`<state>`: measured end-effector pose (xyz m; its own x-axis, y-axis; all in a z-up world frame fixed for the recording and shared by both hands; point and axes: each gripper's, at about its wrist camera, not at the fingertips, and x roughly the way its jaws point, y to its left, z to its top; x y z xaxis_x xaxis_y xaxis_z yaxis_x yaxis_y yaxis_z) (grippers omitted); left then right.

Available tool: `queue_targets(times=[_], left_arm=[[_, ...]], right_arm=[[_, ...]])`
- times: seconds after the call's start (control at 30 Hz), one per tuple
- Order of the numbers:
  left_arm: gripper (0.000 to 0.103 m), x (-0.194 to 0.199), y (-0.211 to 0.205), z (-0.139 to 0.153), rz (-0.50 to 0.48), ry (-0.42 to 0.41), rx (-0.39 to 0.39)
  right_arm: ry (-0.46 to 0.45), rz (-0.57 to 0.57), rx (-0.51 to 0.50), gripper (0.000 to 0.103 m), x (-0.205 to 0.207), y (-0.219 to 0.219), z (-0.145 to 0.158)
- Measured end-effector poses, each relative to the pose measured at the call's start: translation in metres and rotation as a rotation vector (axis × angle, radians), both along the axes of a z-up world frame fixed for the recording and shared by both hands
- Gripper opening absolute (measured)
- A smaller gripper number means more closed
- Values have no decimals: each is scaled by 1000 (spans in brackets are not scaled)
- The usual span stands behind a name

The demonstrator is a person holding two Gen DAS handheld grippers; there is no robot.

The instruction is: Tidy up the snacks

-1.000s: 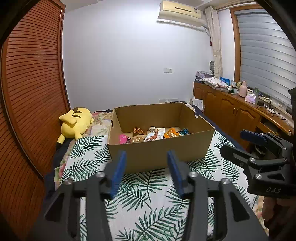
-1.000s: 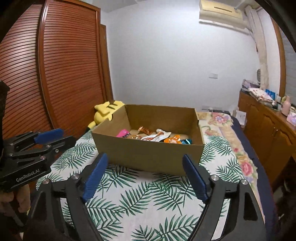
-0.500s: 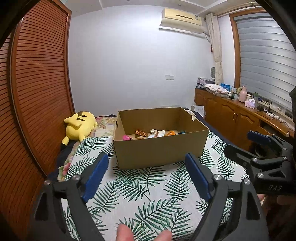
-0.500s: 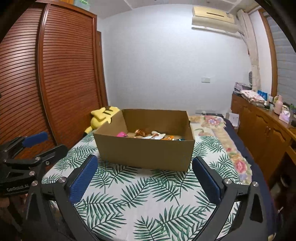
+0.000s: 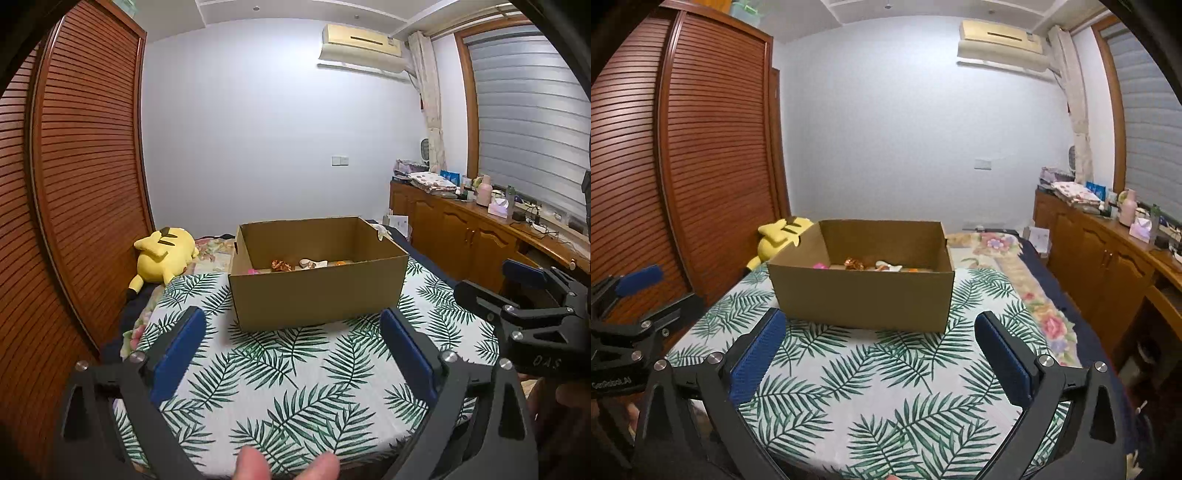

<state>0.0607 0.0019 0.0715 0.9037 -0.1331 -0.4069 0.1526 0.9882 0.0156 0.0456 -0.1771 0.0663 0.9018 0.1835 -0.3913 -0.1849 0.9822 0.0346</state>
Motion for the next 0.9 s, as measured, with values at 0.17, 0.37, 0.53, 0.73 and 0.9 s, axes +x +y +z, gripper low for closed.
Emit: queue_targets(times=[0.17,0.37,0.53,0.73,0.9], left_arm=[[100,-10,1,-2,5,-8,9],[102,-14,4,-3,10,-12,0],[103,-18,6,-4,19,-14,-1],[103,-17,6,-9,44,-6,17],[103,-17,9,-12,49,-10,7]], right_arm=[[-3,-9,5,103,-7,-1,-2],[1,-21,1,103,-11,-2,-6],[1,-31,3,103,-13,-3,-8],[0,-35,2,103,-14,-3,-9],[2,-36,2,103,-14,-4,-9]])
